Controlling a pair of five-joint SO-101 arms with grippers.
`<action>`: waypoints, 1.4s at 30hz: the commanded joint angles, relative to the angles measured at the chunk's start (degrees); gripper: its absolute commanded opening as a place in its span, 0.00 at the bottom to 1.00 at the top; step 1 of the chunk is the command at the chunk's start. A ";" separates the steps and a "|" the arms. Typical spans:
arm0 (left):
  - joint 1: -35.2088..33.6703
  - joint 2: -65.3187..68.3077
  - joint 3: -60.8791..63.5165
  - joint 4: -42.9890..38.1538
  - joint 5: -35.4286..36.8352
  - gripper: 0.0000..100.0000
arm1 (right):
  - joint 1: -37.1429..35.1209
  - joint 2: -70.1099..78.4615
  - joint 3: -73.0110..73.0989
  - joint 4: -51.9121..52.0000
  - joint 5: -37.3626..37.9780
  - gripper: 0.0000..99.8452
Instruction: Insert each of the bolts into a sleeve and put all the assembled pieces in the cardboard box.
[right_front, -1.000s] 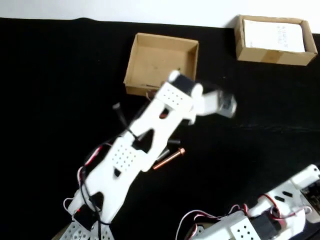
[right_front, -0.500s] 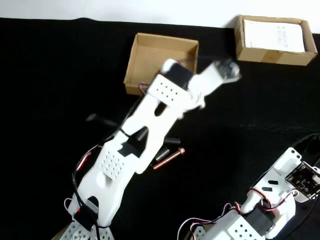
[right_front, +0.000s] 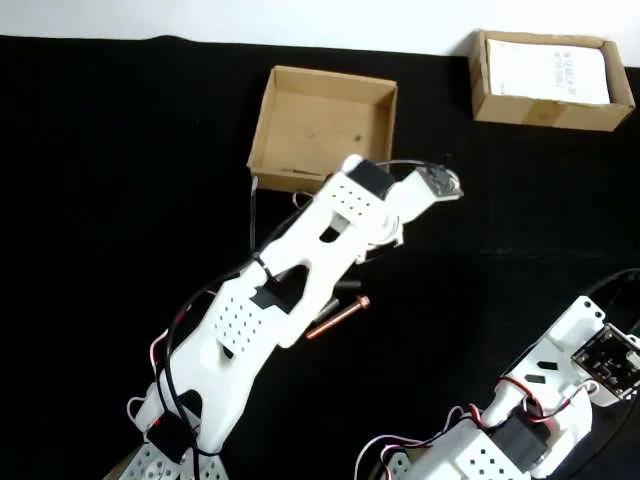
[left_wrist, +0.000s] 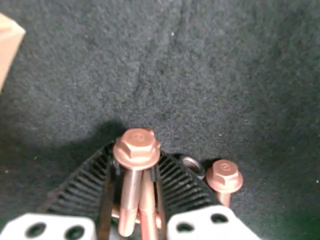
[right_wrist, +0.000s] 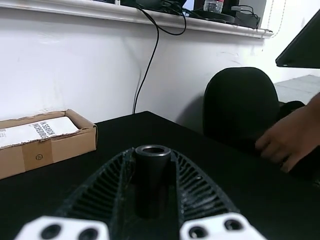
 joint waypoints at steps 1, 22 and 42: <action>-0.66 -0.40 -0.92 -1.67 -0.35 0.01 | 0.22 -1.10 -0.13 1.10 0.44 0.01; -7.52 -2.77 -8.57 5.27 -4.75 0.13 | -1.36 -1.10 -0.75 4.97 2.81 0.01; -10.95 -3.47 6.46 -2.99 -4.48 0.02 | -5.67 -1.10 -0.13 5.14 5.01 0.01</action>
